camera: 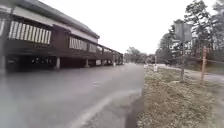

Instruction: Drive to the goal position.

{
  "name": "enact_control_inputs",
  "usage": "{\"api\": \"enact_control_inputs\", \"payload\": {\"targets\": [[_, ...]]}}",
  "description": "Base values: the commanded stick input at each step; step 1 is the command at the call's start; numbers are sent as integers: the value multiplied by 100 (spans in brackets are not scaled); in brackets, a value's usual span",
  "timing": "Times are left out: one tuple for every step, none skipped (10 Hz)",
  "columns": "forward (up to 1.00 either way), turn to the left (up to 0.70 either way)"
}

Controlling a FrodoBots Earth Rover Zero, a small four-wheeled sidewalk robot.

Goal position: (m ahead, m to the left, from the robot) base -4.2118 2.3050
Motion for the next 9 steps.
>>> {"api": "enact_control_inputs", "payload": {"targets": [[0, 70], [0, 70], [0, 70], [0, 70], [0, 70], [0, 70], [0, 70], [0, 70], [0, 70]]}}
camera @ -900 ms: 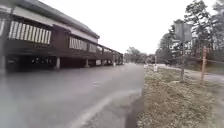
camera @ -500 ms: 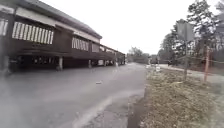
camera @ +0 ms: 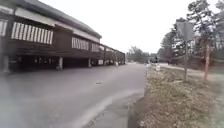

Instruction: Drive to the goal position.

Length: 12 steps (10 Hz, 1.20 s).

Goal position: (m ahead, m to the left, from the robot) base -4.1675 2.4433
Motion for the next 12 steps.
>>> {"api": "enact_control_inputs", "payload": {"targets": [[0, 70], [0, 70], [0, 70], [0, 70], [0, 70], [0, 70], [0, 70], [0, 70], [0, 70], [0, 70], [0, 70], [0, 70]]}}
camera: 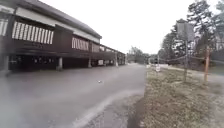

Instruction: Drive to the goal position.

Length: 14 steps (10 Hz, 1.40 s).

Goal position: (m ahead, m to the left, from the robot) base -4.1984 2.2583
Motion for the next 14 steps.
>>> {"api": "enact_control_inputs", "payload": {"targets": [[0, 70], [0, 70], [0, 70], [0, 70], [0, 70], [0, 70], [0, 70], [0, 70], [0, 70], [0, 70], [0, 70], [0, 70], [0, 70], [0, 70]]}}
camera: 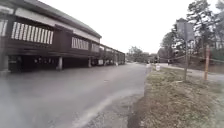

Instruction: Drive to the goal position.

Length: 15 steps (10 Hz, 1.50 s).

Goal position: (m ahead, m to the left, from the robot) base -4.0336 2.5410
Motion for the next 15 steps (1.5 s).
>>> {"api": "enact_control_inputs", "payload": {"targets": [[0, 70], [0, 70], [0, 70], [0, 70], [0, 70], [0, 70], [0, 70], [0, 70], [0, 70], [0, 70], [0, 70], [0, 70], [0, 70], [0, 70], [0, 70]]}}
